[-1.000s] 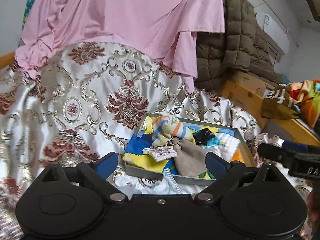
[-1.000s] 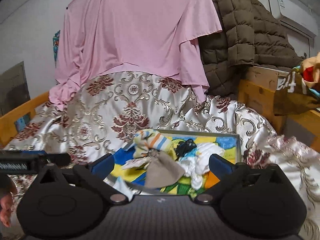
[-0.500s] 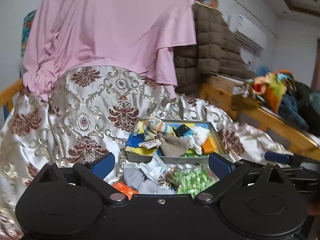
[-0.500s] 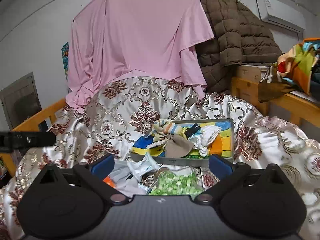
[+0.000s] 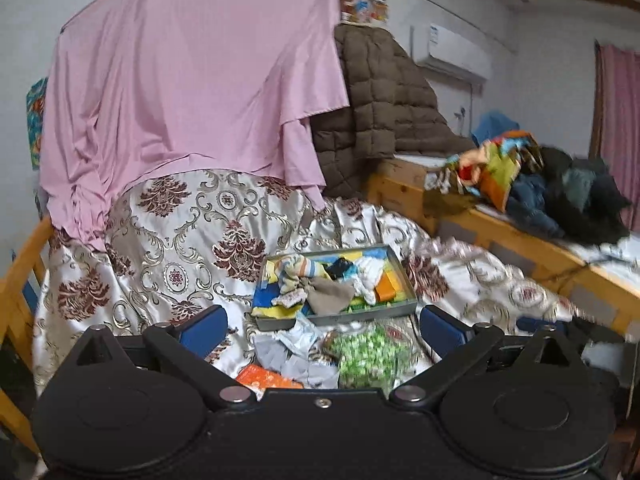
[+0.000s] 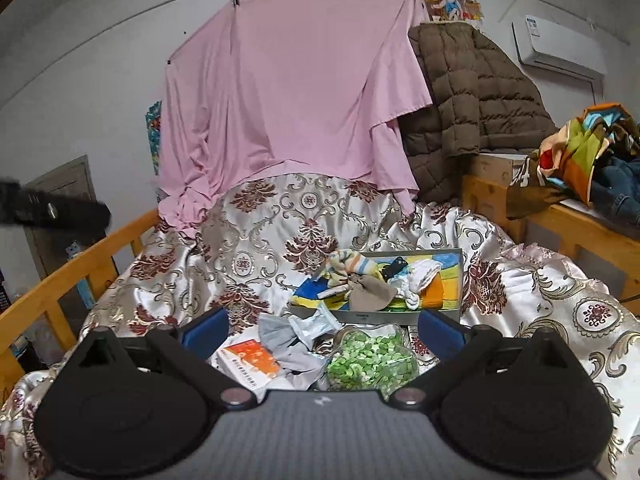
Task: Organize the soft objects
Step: 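Withdraw both open tools back over the pile of items, then grasp the grey cloth with the left tool while the right tool grasps the white tissue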
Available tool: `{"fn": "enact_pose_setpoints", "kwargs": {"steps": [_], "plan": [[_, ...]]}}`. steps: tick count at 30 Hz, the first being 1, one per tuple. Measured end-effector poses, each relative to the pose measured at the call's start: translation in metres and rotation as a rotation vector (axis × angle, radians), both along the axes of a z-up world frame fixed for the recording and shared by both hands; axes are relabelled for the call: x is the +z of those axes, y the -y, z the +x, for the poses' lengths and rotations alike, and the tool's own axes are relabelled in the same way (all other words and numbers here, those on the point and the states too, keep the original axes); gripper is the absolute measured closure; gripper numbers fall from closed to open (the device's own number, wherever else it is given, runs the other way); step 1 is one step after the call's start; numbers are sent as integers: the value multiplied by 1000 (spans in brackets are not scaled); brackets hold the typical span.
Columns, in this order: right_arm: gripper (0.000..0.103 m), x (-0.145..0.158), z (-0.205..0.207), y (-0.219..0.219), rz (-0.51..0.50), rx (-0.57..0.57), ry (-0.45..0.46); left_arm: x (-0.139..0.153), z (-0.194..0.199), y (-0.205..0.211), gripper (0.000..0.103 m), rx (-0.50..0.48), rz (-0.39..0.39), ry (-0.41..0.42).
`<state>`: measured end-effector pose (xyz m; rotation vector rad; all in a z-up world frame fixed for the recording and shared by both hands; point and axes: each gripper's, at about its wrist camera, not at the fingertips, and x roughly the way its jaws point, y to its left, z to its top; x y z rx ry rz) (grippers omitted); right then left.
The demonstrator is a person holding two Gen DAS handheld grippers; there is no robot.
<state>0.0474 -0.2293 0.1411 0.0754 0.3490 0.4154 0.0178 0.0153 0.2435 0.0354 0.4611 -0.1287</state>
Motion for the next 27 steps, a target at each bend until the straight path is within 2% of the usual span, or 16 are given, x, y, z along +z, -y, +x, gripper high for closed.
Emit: {"fn": "enact_pose_setpoints", "kwargs": {"steps": [4, 11, 15, 19, 23, 27], "plan": [[0, 0, -12, 4, 8, -10, 5, -9, -8, 12, 1, -38, 49, -15], [0, -15, -13, 10, -21, -41, -17, -48, 10, 12, 1, -66, 31, -71], [0, -29, -4, 11, -39, -57, -42, -75, 28, 10, 1, -88, 49, -113], [0, -51, 11, 11, -49, -65, -84, -106, 55, 3, 1, -95, 67, -158], [0, -77, 30, 3, -78, -51, -116, -135, 85, -3, 1, -125, 120, -178], [0, -107, 52, -8, -95, -21, -157, -162, 106, -18, 1, -138, 104, -186]]}}
